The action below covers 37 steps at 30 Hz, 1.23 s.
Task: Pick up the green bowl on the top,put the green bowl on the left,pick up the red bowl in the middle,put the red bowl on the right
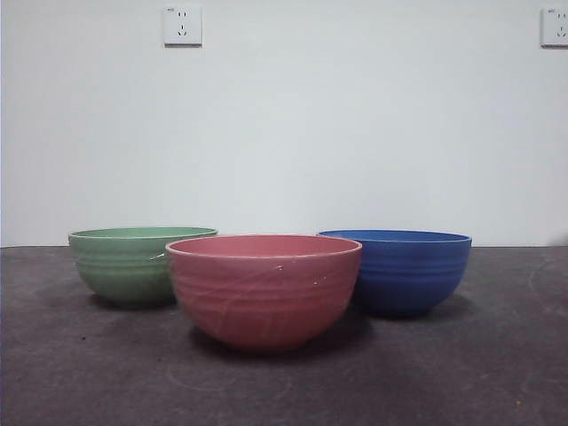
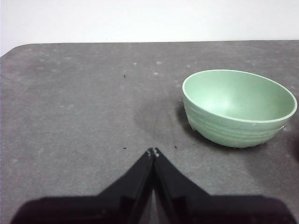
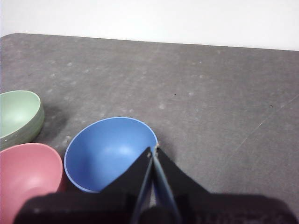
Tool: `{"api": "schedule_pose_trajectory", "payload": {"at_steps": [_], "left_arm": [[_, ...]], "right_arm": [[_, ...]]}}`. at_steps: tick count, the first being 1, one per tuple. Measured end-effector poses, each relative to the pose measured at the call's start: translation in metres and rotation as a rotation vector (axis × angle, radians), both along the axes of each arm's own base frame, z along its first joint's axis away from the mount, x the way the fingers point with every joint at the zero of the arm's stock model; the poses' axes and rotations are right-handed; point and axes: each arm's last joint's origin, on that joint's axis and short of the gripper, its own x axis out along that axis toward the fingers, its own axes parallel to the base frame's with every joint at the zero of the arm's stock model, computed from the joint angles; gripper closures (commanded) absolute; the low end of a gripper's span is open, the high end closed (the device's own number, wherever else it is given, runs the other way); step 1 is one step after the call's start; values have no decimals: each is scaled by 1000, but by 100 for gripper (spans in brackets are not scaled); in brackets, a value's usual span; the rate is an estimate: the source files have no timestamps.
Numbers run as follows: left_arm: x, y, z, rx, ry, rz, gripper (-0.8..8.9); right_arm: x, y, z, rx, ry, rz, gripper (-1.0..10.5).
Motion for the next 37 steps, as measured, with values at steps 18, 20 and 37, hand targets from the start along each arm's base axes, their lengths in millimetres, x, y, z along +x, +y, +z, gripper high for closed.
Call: {"api": "schedule_pose_trajectory", "payload": {"at_steps": [18,20,37], "left_arm": [[0,0,0,0,0,1,816],[0,0,0,0,0,0,816],[0,0,0,0,0,3,816]], "right_arm": [[0,0,0,-1,0,0,942],[-3,-1,0,-11,-2,1,942],[-30,-26,-103,7,-190,-22,942]]}}
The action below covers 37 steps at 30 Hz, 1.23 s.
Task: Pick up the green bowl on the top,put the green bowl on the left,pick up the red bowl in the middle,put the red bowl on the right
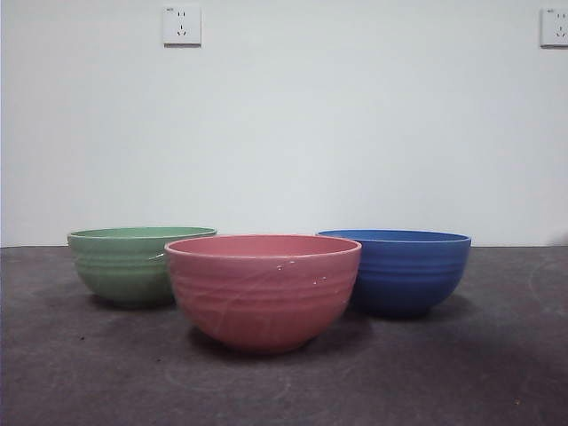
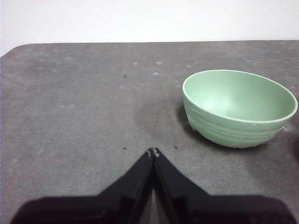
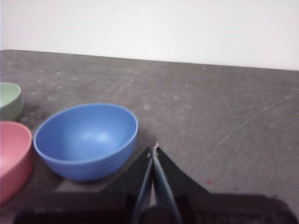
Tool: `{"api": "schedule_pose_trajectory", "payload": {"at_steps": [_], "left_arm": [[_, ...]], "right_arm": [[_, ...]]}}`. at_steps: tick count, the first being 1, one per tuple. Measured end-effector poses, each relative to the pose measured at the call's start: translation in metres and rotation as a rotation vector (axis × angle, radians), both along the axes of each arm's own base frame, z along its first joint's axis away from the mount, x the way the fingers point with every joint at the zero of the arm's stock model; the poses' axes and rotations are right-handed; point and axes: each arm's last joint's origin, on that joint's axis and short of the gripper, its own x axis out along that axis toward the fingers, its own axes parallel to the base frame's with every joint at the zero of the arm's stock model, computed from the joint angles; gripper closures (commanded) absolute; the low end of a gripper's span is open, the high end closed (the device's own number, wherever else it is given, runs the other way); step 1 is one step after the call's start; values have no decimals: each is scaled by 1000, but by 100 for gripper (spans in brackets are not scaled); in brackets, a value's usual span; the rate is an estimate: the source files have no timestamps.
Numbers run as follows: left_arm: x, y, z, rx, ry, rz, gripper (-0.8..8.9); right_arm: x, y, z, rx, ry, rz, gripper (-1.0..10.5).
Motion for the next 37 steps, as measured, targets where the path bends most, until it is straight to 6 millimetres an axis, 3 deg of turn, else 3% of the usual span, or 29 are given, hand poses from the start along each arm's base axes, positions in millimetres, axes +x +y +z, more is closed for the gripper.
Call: {"api": "schedule_pose_trajectory", "payload": {"at_steps": [7,37], "left_arm": [[0,0,0,0,0,0,816],[0,0,0,0,0,0,816]], "right_arm": [[2,0,-39,20,55,-12,942],[3,-1,-39,67,49,-42,942]]}}
